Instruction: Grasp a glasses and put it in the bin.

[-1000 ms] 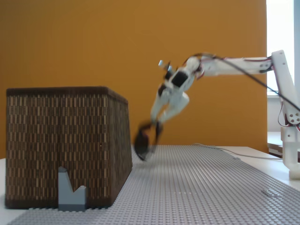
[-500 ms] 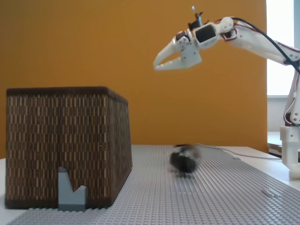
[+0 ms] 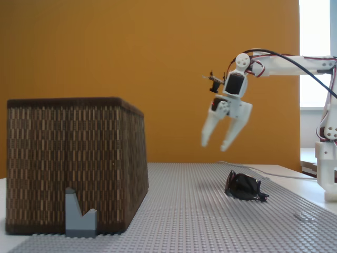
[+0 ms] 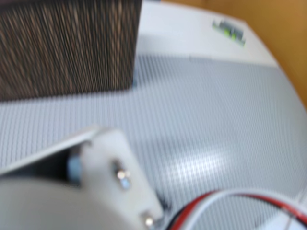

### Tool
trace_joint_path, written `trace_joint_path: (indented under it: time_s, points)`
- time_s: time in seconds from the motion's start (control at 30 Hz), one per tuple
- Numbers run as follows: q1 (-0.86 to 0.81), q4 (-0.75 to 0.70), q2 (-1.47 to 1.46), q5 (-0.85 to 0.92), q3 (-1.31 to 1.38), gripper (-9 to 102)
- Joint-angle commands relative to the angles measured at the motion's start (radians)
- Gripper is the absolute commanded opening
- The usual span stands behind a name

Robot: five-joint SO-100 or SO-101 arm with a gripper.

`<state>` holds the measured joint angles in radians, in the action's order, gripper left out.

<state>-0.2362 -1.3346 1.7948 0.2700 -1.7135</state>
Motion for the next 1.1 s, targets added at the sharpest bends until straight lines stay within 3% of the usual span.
trace_joint_path:
  time_s: [0.0, 0.13, 0.23, 0.87, 0.97, 1.0, 1.07]
  points:
    - [-0.052, -0.14, 0.011, 0.002, 0.023, 25]
    - [-0.081, -0.298, 0.018, 0.011, 0.052, 25]
    - [-0.101, -0.334, 0.032, 0.026, 0.009, 25]
    - [-0.172, 0.141, 0.0, 0.083, -0.322, 29]
    - [-0.178, 0.213, -0.008, 0.109, -0.362, 17]
    - [-0.179, 0.247, -0.009, 0.123, -0.379, 0]
    - [-0.184, 0.255, -0.009, 0.121, -0.385, 0]
